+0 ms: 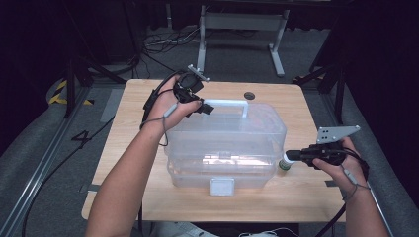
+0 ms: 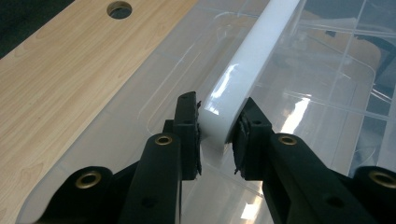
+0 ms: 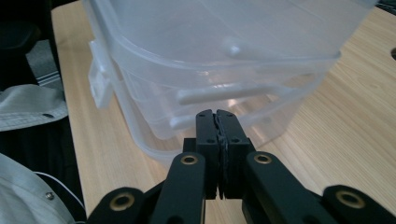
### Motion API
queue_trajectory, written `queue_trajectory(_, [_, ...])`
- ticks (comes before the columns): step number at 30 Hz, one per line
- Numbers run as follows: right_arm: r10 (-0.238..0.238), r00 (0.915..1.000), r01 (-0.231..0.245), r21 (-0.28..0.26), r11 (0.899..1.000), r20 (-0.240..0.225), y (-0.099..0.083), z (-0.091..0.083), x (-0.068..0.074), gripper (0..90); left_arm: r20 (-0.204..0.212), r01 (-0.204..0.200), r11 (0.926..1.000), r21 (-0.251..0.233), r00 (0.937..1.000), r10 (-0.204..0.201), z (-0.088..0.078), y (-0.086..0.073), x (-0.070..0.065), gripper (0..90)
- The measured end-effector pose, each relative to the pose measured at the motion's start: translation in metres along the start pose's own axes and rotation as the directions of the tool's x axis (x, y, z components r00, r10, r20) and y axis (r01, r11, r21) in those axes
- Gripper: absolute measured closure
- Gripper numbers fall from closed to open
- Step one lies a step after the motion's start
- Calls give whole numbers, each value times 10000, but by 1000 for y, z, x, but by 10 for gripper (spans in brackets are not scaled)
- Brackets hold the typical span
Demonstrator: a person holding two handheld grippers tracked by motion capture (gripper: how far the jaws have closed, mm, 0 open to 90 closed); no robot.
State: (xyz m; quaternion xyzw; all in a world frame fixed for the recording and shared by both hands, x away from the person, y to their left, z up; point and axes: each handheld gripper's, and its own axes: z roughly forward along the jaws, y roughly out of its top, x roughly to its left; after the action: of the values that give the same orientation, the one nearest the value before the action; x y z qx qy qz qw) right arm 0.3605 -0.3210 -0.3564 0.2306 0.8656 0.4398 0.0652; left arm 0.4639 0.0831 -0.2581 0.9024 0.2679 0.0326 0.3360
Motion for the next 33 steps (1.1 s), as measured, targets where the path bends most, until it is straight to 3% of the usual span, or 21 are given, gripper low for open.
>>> queue_trajectory(6, [-211, 9985, 197, -295, 9994, -496, 4, 7, 5, 900, -65, -7, 10000, 24, 10000, 7, -1, 2, 1, 730])
queue_trajectory(11, [-281, 9975, 248, -514, 9984, -646, 6, 9, 8, 900, -111, -37, 10000, -46, 9999, 36, -2, 1, 1, 729])
queue_trajectory(28, [-283, 9988, 258, -629, 9977, -397, 8, 12, 9, 900, -238, -60, 9991, -415, 9997, 50, -5, -2, 0, 725])
queue_trajectory(31, [-305, 9989, 283, -620, 9977, -354, 8, 12, 10, 900, -207, 48, 9985, -541, 9998, -59, -9, -3, -1, 679])
queue_trajectory(33, [-288, 9990, 265, -664, 9974, -342, 8, 12, 10, 900, -434, 33, 9978, -665, 9990, -61, -15, -4, -4, 655])
